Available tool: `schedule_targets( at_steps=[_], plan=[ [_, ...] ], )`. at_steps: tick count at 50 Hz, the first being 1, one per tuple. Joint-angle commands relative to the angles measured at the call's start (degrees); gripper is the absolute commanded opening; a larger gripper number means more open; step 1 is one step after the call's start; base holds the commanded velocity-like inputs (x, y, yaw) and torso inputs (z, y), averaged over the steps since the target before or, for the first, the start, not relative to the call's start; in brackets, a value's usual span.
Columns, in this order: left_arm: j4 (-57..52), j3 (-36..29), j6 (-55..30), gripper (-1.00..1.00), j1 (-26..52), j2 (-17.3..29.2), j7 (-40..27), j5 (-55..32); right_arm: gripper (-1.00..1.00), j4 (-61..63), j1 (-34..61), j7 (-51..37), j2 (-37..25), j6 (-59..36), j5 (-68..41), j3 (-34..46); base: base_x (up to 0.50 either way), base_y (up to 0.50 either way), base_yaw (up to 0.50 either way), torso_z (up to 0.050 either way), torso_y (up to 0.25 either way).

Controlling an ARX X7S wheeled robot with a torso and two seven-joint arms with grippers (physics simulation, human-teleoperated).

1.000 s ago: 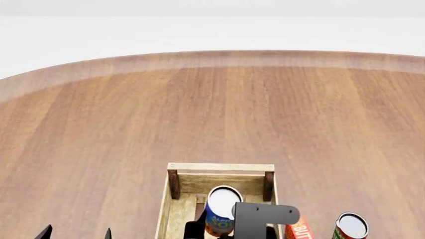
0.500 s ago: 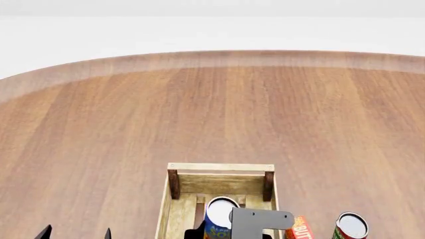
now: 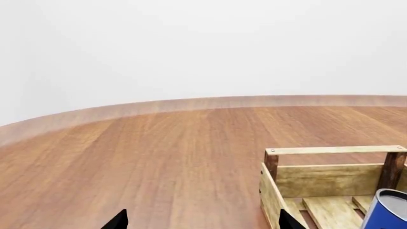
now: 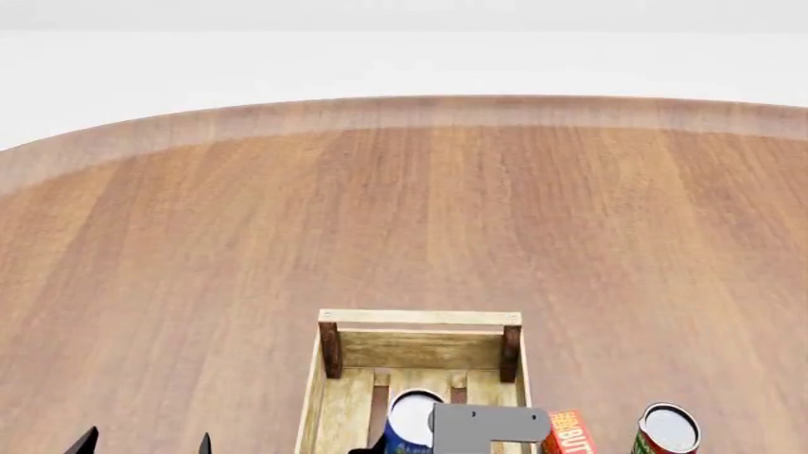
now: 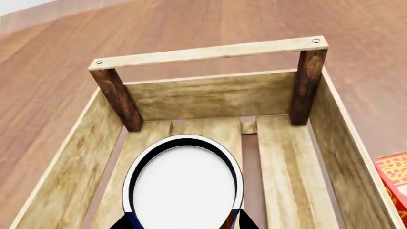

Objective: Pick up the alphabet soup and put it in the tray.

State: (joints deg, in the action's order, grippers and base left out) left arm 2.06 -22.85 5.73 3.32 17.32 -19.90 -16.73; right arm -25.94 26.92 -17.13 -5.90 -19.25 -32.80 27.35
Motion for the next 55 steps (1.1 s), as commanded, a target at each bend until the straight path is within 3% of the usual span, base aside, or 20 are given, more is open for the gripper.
schedule_targets(
  at_steps=[1, 55],
  plan=[
    [0.0, -0.2, 0.0, 1.00, 0.1, 0.1, -0.1, -0.1, -1.00, -0.2, 0.8, 0.4, 0.0, -0.5, 1.3, 0.7, 0.00, 0.00, 0.00, 0.000, 0.000],
    [0.2, -0.8, 0.4, 1.00, 0.4, 0.5, -0.7, -0.6, -1.00, -3.9, 1.4, 1.0, 0.1, 0.5, -0.5, 2.9, 0.00, 0.00, 0.00, 0.000, 0.001]
  ],
)
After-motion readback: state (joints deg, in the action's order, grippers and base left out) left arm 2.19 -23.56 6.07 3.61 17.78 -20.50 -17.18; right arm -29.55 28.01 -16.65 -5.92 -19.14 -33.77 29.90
